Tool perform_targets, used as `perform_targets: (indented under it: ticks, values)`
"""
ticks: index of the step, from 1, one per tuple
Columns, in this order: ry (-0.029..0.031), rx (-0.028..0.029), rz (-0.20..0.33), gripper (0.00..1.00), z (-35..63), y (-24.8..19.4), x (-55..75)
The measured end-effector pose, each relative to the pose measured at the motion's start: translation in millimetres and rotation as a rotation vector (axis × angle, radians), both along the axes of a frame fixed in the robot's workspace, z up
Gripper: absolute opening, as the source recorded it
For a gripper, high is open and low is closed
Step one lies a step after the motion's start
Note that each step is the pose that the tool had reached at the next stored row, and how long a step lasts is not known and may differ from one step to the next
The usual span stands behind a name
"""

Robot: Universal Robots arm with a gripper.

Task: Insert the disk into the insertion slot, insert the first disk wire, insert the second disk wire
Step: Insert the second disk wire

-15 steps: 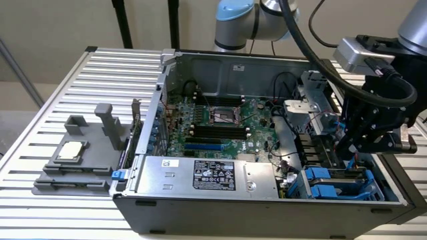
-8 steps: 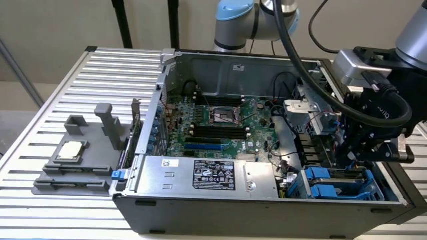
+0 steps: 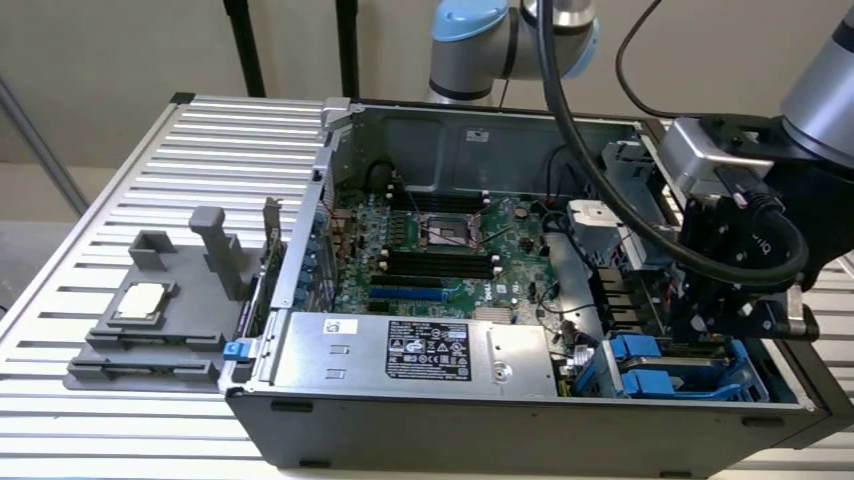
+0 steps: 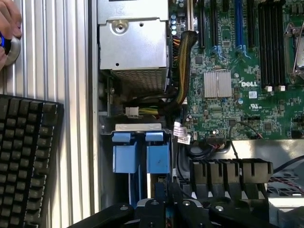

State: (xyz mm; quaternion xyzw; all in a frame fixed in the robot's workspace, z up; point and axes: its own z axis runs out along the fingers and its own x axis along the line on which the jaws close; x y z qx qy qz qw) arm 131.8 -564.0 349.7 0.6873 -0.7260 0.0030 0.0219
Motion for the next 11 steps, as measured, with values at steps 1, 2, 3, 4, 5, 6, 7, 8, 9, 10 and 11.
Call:
perform_targets:
  ticks: [1, 2, 3, 4, 5, 6, 7, 8, 9, 10, 11]
  values:
    - [-0.0011, 0.0014, 0.000, 0.16, -1.0, -0.2, 0.0]
    - [-0.0024, 0.0029, 0.000, 0.16, -2.1, -0.3, 0.0]
    - [-0.0036, 0.0040, 0.000, 0.16, -2.9, -0.3, 0.0]
    - [-0.0047, 0.0052, 0.000, 0.16, -3.7, -0.4, 0.0]
    - [-0.0057, 0.0060, 0.000, 0.16, -4.2, -0.4, 0.0]
    - [-0.0062, 0.0067, 0.001, 0.16, -4.5, -0.4, 0.0]
    - [-0.0064, 0.0074, 0.001, 0.16, -4.8, -0.4, 0.0]
    - [-0.0068, 0.0083, 0.001, 0.16, -5.3, -0.4, 0.0]
    - [-0.0071, 0.0088, 0.001, 0.16, -5.6, -0.4, 0.0]
    - [-0.0073, 0.0093, 0.001, 0.16, -5.9, -0.4, 0.0]
    - [-0.0075, 0.0098, 0.001, 0.16, -6.3, -0.4, 0.0]
